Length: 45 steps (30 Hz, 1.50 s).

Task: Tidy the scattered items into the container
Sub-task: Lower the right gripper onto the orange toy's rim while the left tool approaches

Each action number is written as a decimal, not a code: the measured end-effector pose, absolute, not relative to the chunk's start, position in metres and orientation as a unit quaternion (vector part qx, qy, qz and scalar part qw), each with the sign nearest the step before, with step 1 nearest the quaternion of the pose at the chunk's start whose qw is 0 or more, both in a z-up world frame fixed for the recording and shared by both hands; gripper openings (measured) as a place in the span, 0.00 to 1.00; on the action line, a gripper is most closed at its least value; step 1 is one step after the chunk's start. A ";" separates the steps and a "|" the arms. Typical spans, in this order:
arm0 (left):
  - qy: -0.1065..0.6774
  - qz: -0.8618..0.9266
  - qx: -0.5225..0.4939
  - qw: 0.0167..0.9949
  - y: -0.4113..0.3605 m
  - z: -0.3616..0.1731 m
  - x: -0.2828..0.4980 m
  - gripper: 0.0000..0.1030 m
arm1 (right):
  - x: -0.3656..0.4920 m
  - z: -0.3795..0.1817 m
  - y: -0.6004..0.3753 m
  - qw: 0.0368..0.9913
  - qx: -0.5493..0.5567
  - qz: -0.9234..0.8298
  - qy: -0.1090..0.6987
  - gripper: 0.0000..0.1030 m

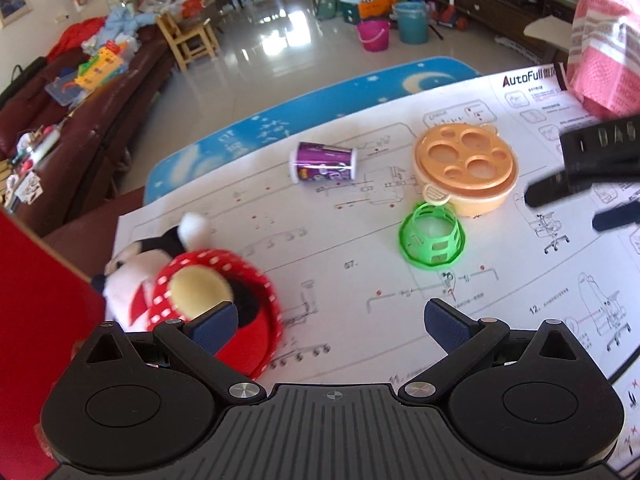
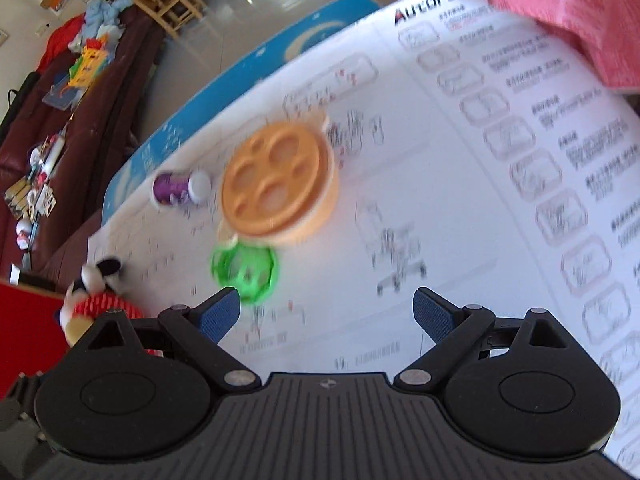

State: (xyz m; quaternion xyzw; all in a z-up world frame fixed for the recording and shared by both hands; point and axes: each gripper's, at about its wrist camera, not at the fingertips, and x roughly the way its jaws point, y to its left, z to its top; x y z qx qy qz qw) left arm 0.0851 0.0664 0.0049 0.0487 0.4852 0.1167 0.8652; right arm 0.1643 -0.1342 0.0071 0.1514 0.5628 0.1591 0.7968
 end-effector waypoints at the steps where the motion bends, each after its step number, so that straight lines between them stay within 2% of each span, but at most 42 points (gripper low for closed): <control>1: 0.486 0.115 0.048 0.865 0.066 0.003 0.089 1.00 | 0.170 0.009 -0.133 0.799 0.150 0.160 0.560 0.92; 21: 0.502 0.082 0.026 0.860 0.048 -0.030 0.166 1.00 | 0.253 -0.004 -0.110 0.820 0.110 0.148 0.542 0.92; 29: 0.511 0.101 0.034 0.853 0.047 -0.054 0.190 1.00 | 0.257 -0.017 -0.099 0.815 0.092 0.156 0.551 0.92; 34: 0.506 0.124 0.037 0.853 0.063 -0.052 0.189 1.00 | 0.255 -0.022 -0.106 0.825 0.073 0.145 0.542 0.94; 39: 0.507 0.139 -0.005 0.851 0.089 -0.042 0.181 0.99 | 0.247 -0.027 -0.115 0.826 0.056 0.145 0.542 0.94; 45: 0.481 0.116 -0.018 0.869 0.083 -0.020 0.176 0.99 | 0.220 -0.025 -0.112 0.833 0.016 0.175 0.525 0.94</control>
